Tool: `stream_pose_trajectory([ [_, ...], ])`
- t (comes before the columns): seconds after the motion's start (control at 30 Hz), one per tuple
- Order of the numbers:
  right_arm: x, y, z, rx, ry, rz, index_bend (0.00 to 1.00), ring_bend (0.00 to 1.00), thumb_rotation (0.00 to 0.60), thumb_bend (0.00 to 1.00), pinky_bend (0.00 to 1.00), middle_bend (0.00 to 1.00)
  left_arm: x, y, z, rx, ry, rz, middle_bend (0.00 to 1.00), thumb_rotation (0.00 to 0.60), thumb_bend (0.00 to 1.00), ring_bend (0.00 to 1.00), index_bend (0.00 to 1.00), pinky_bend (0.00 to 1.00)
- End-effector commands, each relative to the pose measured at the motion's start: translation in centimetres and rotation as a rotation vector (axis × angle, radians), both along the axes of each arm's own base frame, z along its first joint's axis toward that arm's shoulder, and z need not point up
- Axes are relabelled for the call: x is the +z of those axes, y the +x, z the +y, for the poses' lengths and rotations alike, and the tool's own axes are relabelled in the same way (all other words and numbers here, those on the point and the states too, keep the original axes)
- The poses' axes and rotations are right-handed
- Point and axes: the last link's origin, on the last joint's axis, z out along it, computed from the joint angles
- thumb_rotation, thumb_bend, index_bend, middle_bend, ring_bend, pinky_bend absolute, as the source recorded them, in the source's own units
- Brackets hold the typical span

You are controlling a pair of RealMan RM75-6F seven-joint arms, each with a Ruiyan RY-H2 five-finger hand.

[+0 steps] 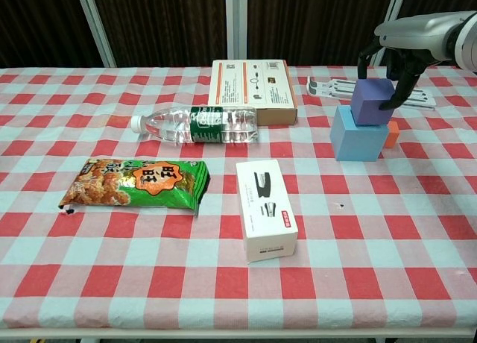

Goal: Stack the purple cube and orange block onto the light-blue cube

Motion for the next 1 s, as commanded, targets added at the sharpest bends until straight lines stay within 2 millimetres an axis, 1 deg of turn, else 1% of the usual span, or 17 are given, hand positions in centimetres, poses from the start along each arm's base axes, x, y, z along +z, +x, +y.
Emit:
stream_pose_trajectory([
  [0.03,-0.1,0.0,-0.1,-0.001,-0.001,-0.002,0.47,0.98,0.6,0.15,0.93,1.0,-0.1,-0.1,0.0,0.006,-0.001,0.0,0.2,0.6,0.0,0.2,0.19,0.33],
  [0.23,-0.4,-0.2,-0.1,-0.009,0.009,0.0,0.46,0.98,0.6,0.15,0.93,1.0,0.0,-0.3,0.0,0.009,0.001,0.0,0.2,0.6,0.0,0.2,0.19,0.33],
  [0.33,-0.5,-0.3,0.0,-0.011,0.014,0.004,0.43,0.98,0.6,0.13,0.93,1.0,0.1,-0.3,0.0,0.009,0.001,0.0,0.2,0.6,0.0,0.2,0.19,0.33],
  [0.43,-0.5,-0.2,-0.1,-0.011,0.016,0.004,0.32,0.98,0.6,0.07,0.93,1.0,0.0,-0.4,0.0,0.009,-0.001,-0.001,0.2,0.6,0.0,0.2,0.19,0.33],
  [0.5,-0.5,-0.1,-0.2,-0.01,0.016,0.0,0.23,0.98,0.6,0.03,0.93,1.0,-0.1,-0.4,0.0,0.012,-0.002,-0.004,0.2,0.6,0.0,0.2,0.19,0.33],
  [0.57,-0.4,-0.1,-0.2,-0.009,0.017,-0.002,0.16,0.97,0.6,0.0,0.93,1.0,-0.1,-0.4,0.0,0.013,-0.004,-0.007,0.2,0.6,0.0,0.2,0.19,0.33],
  [0.63,-0.2,-0.1,-0.2,-0.007,0.014,-0.001,0.13,0.97,0.6,0.0,0.93,1.0,-0.1,-0.4,0.0,0.012,-0.003,-0.007,0.2,0.6,0.0,0.2,0.19,0.33],
  [0.73,0.0,0.1,-0.1,-0.003,0.011,-0.004,0.12,0.97,0.6,0.0,0.93,1.0,0.0,-0.3,0.0,0.009,0.0,-0.009,0.2,0.6,0.0,0.2,0.19,0.33],
  [0.87,1.0,0.5,0.2,0.014,0.0,-0.001,0.12,0.97,0.6,0.0,0.93,1.0,0.2,-0.3,0.0,0.008,0.006,-0.009,0.2,0.6,0.0,0.2,0.19,0.33],
  [0.97,3.0,0.7,0.8,0.03,-0.015,0.029,0.12,0.97,0.6,0.0,0.93,1.0,0.3,-0.2,0.0,0.007,0.007,-0.012,0.2,0.6,0.0,0.2,0.19,0.33],
  [1.0,4.1,0.6,1.1,0.031,-0.026,0.048,0.12,0.97,0.6,0.0,0.93,1.0,0.4,-0.2,0.0,0.006,0.008,-0.013,0.2,0.6,0.0,0.2,0.19,0.33],
])
